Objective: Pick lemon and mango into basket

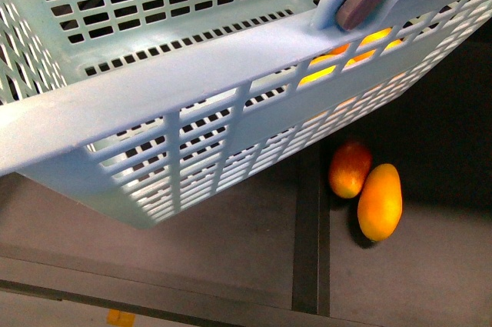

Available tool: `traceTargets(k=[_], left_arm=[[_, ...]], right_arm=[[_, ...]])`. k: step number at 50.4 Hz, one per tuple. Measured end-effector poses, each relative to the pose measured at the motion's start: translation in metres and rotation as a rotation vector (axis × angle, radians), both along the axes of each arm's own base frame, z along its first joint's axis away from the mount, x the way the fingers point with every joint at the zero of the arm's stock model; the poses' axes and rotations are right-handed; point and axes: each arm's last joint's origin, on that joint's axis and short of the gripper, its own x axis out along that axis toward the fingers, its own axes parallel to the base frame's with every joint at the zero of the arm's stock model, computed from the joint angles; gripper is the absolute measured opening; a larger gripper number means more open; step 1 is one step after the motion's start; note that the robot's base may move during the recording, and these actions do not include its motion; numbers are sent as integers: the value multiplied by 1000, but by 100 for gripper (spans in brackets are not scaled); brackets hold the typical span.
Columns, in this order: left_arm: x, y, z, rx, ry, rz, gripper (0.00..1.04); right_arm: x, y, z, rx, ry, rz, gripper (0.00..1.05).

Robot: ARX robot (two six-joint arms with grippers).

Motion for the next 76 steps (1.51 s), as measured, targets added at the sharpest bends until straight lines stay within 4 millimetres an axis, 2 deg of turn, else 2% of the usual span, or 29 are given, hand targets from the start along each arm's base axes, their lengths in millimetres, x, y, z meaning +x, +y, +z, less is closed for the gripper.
traceTargets(k=[10, 17, 34, 45, 52, 63, 65, 68, 72, 76], left_arm=[[0, 0, 0, 0, 0, 0, 5], [0, 0, 0, 0, 0, 1, 5], [0, 0, 0, 0, 0, 1, 5], [0, 0, 0, 0, 0, 0, 5], [0, 0, 0, 0, 0, 1, 5], [0, 0, 0, 0, 0, 0, 5], [0, 0, 0, 0, 0, 0, 5], [0, -2, -1, 6, -37, 37, 5], [5, -3, -9, -3, -193, 296, 5], [9, 2, -14, 4, -243, 440, 5]], right_arm=[[-4, 0, 0, 0, 1, 0, 2], [-14, 0, -3, 0, 9, 0, 2], [-15, 0, -3, -1, 6, 0, 3], [-15, 0, -3, -2, 6, 0, 46], [-15, 0, -3, -2, 6, 0, 67], [-15, 0, -3, -2, 6, 0, 94], [-15, 0, -3, -1, 6, 0, 97], [-15, 0, -3, -2, 6, 0, 96], [-15, 0, -3, -2, 6, 0, 96], [-15, 0, -3, -2, 6, 0, 96]])
